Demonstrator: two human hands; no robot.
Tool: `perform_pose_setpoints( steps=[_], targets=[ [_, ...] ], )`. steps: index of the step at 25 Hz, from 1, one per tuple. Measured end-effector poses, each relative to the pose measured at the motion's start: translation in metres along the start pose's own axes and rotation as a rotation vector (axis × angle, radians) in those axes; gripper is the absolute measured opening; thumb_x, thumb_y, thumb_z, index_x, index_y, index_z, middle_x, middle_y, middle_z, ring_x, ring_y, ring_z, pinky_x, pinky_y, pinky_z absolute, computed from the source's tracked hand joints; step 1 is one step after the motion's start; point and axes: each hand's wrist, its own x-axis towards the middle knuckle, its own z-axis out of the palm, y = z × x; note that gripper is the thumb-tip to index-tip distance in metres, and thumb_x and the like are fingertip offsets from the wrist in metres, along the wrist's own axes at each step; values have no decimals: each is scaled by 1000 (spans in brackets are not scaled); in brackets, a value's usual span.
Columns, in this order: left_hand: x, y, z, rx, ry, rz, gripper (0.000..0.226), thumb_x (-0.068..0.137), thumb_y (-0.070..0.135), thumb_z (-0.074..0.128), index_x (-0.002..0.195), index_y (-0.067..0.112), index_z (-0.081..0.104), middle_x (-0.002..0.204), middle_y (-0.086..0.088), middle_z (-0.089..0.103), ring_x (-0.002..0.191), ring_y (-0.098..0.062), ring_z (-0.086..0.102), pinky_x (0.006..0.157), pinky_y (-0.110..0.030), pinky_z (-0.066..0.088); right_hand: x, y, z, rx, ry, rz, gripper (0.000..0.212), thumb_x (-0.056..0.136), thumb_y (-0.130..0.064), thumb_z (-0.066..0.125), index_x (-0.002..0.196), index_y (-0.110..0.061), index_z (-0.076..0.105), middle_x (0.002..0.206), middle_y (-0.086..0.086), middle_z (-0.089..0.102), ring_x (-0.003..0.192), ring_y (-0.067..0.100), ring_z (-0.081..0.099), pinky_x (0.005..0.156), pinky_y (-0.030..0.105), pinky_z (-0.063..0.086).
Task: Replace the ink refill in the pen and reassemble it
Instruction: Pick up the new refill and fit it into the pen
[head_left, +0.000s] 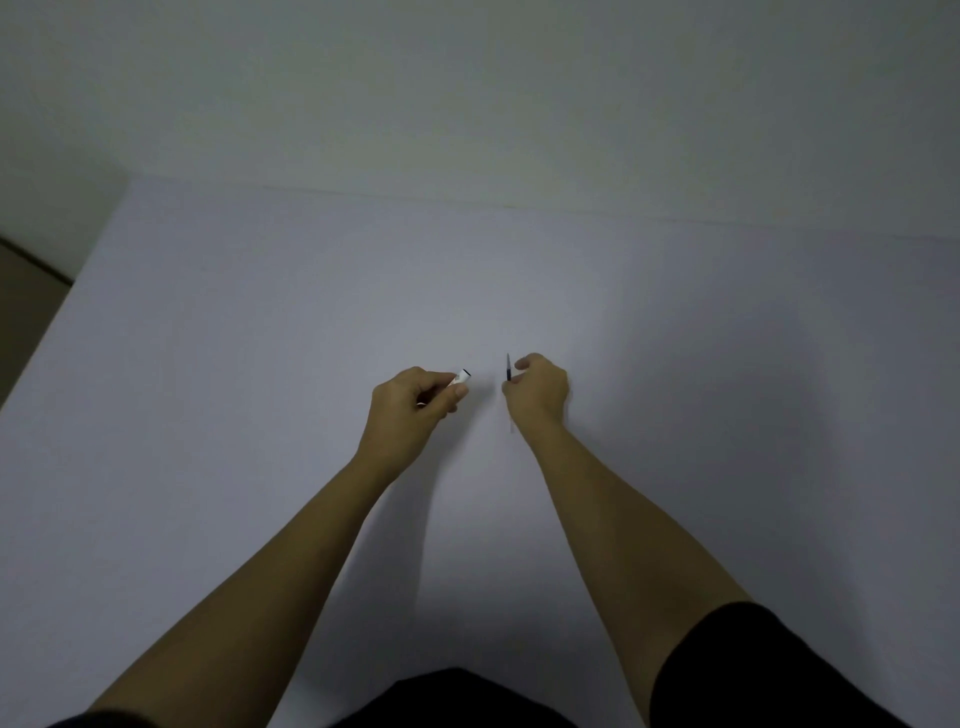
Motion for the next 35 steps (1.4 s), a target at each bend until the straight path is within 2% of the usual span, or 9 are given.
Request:
perform_pose_setpoints(
  steps=[2,5,10,15,19,25,28,32,35],
  targets=[
    [-1,-1,-1,3,-1,-8,12,86,26,64,91,18,72,77,0,66,74,-19,67,74,-35,57,-2,-4,-2,235,-19,97,32,80,-7,66,111,-4,63,108,14,71,100,26,66,81,24,46],
    [-2,-1,0,39,-8,-2,12,86,27,64,92,20,72,76,5,65,74,-14,65,71,-28,54,-10,-9,-14,692,-130,188,31,83,-7,65,113,-1,62,104,12,68,93,20,63,87,27,51],
    [-11,0,4,83,-88,-7,18,87,21,62,102,20,71,85,3,65,75,-10,59,68,-21,46,-29,-4,-49,1091,-120,167,14,83,-3,65,96,-7,62,86,3,66,79,10,64,69,16,53],
    [-20,13,8,130,-125,57,26,87,14,59,110,22,68,84,-1,62,70,-5,53,61,-5,37,-47,-4,-75,1104,-71,86,10,81,-6,67,84,-16,63,82,2,68,77,11,65,81,24,52],
    [-27,27,9,158,-118,127,26,88,14,58,110,21,68,79,2,59,70,-4,52,61,-1,35,-60,-6,-82,1101,-85,35,11,82,-7,67,85,-17,62,82,1,68,80,11,65,85,26,51],
    [-32,39,2,178,-109,206,28,91,21,57,118,23,63,77,-2,62,67,-4,52,62,-7,35,-78,-9,-92,1160,-163,-41,3,85,-12,64,87,-14,62,82,-1,68,80,9,67,74,17,53],
    [-35,41,0,146,-84,185,33,92,26,56,124,27,57,74,3,60,63,-2,52,60,-5,38,-84,-10,-96,1131,-164,-108,11,90,-21,59,84,-14,64,84,0,68,77,5,68,71,15,55],
    [-38,50,2,135,-31,192,9,90,27,57,97,25,64,65,13,55,59,5,51,54,-4,37,-92,-11,-96,972,-164,-110,10,85,-26,65,82,-17,69,93,3,66,85,13,66,74,19,54],
    [-39,55,2,123,-23,216,12,91,27,57,93,19,66,63,12,54,56,4,48,52,-6,36,-97,-12,-96,856,-239,-124,13,83,-37,66,77,-28,73,91,-5,69,94,14,65,76,20,51]
  ],
)
